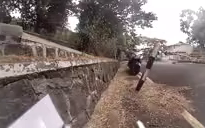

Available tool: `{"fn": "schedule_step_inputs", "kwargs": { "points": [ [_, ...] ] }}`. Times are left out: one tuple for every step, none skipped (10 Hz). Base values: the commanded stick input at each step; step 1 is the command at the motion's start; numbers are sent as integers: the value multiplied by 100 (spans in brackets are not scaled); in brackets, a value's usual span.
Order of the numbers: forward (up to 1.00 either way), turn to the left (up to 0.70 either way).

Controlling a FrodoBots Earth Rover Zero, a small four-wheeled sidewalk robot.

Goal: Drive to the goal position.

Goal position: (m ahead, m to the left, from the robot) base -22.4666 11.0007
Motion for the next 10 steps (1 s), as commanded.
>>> {"fn": "schedule_step_inputs", "kwargs": {
  "points": [
    [0,0],
    [0,0],
    [0,0],
    [0,0],
    [0,-2],
    [0,-25],
    [0,-48],
    [0,-61],
    [0,-60],
    [0,-61]
  ]
}}
